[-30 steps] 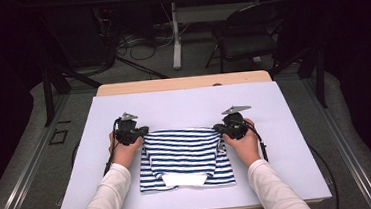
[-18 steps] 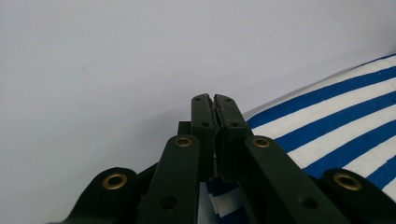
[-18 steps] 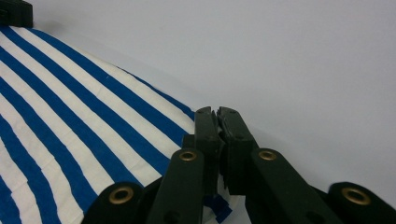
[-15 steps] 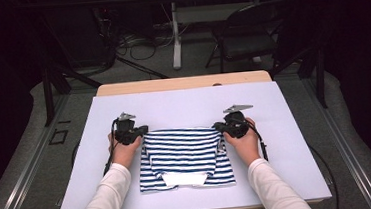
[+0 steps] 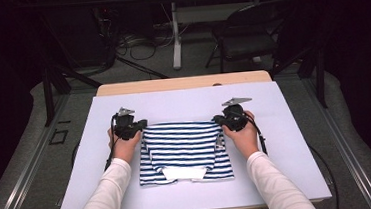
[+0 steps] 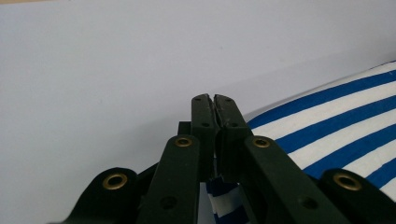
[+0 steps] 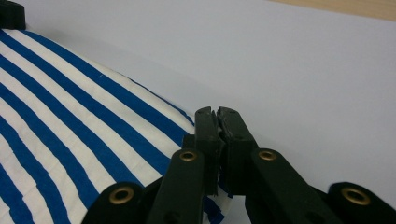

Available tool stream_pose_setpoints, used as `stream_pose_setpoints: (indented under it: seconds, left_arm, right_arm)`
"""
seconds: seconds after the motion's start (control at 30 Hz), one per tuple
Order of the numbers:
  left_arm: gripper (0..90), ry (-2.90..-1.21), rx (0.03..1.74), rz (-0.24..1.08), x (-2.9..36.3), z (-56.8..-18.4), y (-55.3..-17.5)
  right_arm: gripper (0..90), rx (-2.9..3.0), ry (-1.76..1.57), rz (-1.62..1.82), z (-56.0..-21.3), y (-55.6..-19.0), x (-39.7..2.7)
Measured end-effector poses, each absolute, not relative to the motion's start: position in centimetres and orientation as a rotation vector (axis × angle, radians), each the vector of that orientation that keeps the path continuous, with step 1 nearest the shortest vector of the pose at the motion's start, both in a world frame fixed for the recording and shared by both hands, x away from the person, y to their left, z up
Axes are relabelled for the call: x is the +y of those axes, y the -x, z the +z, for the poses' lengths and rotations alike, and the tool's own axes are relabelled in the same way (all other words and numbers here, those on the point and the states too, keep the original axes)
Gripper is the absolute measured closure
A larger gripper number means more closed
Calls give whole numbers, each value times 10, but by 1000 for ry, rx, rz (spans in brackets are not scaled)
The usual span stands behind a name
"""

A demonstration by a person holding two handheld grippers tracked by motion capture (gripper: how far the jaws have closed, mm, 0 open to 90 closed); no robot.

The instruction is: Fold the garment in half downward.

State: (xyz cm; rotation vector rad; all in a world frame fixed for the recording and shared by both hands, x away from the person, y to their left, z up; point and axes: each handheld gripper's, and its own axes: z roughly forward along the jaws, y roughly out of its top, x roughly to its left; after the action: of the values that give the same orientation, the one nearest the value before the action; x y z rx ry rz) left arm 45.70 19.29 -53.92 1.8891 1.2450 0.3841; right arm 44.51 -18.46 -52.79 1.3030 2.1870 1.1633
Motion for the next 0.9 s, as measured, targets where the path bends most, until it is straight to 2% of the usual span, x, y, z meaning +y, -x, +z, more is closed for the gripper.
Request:
stream_pose_setpoints:
  seconds: [0.9]
  left_arm:
    - [873,-1859,1311,442,177,-533,-503]
  right_arm:
    - [870,2146,-1401,1099,-514,-492,-186]
